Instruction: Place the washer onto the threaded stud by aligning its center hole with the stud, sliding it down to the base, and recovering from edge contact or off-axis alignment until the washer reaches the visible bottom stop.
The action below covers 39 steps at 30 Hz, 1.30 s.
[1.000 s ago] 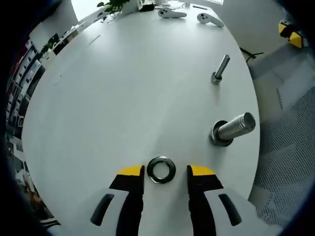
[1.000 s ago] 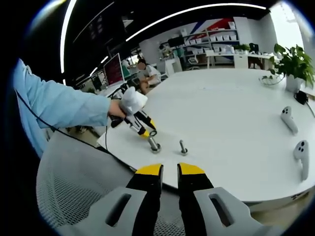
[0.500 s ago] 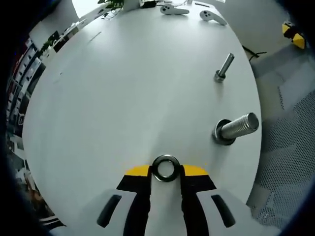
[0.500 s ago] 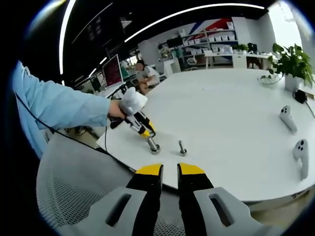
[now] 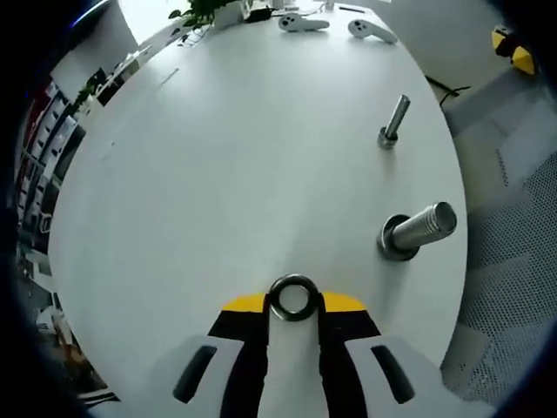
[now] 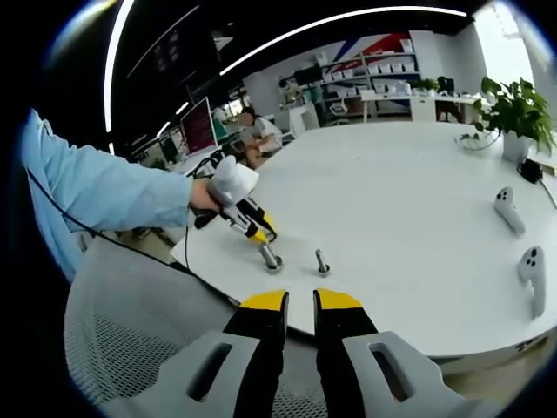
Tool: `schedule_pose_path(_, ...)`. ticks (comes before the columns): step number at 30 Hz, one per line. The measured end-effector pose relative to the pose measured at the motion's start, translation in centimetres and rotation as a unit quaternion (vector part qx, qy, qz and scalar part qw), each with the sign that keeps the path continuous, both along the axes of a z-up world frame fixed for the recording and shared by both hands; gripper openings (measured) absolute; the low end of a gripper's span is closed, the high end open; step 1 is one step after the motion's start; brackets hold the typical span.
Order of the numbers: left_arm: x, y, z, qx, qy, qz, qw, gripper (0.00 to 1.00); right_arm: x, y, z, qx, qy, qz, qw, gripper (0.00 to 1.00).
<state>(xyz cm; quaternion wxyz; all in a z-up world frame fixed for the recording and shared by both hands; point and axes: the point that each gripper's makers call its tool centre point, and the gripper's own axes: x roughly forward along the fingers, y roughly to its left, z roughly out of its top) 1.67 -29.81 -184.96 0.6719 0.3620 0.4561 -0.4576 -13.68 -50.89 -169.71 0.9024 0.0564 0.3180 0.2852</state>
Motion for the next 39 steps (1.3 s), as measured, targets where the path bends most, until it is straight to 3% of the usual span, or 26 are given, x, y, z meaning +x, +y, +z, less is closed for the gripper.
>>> schedule_pose_path(16,0.0,-0.1,1.4,-0.01,0.0,0.006,0.9999,0.19,0.0,0.1,0.0,0.0,-0.001,0.003,1.0,0.14)
schedule_pose_path(21,-0.4,-0.4,2.7,-0.021,0.006,0.013,0.9997,0.19,0.0,0.1,0.1,0.0,-0.002,0.004,1.0,0.14)
schedule_pose_path(27,-1.8,-1.9,5.2,-0.028,0.006,-0.013,0.9995,0.19,0.0,0.1,0.1,0.0,-0.002,0.004,1.0,0.14)
schedule_pose_path(39,-4.0,-4.0,8.4,-0.036,0.016,-0.049,0.998,0.19,0.0,0.1,0.1,0.0,-0.004,0.005,1.0,0.14)
